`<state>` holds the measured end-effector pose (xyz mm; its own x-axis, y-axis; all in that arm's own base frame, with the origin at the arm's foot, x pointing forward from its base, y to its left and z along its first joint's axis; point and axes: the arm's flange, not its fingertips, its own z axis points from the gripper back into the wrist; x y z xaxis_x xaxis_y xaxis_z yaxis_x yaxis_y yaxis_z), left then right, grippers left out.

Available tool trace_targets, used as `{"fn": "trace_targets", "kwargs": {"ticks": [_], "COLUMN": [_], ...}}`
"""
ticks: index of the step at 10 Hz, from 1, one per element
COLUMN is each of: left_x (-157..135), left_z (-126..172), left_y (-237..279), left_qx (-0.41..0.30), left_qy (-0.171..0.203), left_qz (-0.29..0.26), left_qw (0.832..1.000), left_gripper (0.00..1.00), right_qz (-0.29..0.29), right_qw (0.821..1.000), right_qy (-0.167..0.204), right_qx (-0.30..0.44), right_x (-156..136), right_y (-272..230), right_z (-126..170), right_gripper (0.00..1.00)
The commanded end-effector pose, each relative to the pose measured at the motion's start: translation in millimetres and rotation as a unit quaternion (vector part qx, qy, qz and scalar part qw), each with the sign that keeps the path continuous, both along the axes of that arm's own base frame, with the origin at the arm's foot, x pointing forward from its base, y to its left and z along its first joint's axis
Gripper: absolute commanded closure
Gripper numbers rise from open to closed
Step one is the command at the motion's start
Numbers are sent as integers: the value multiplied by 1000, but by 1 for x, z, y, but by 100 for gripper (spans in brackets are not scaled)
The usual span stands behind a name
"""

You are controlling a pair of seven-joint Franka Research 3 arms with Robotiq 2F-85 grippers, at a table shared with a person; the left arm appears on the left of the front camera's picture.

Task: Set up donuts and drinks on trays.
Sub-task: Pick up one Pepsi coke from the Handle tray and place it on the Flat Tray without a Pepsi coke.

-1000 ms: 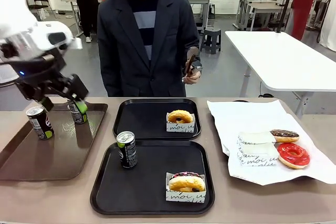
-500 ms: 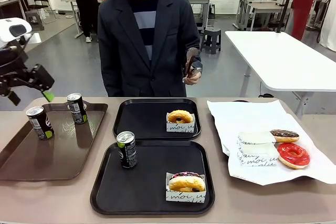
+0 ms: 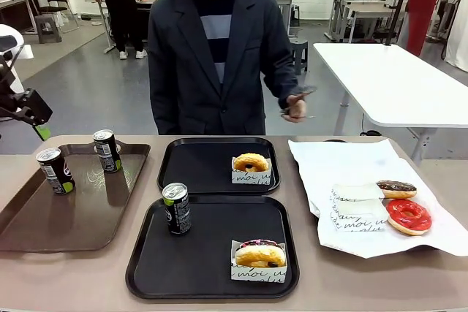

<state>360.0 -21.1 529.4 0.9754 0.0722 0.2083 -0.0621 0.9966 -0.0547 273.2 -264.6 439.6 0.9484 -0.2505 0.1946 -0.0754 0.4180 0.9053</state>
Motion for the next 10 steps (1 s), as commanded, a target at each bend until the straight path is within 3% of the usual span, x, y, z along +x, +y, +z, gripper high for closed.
{"fn": "trace_targets", "kwargs": {"ticks": [1, 4, 7, 10], "left_x": [0, 0, 38, 74], "left_z": [-1, 0, -35, -63], "left_y": [-6, -4, 18, 34], "left_qx": [0, 1, 21, 41], "left_qy": [-2, 0, 40, 24], "left_qz": [-7, -4, -26, 10], "left_qw": [1000, 1000, 999, 999], "left_gripper": [0, 0, 0, 0], "right_qz": [-1, -1, -1, -1], "right_qw": [1000, 1000, 1000, 1000], "right_qy": [-13, -13, -13, -13], "right_qx": [10, 10, 10, 10], "right_x": [2, 2, 2, 2], "right_y": [0, 0, 0, 0], "right_z": [0, 0, 0, 0], "right_gripper": [0, 0, 0, 0]}}
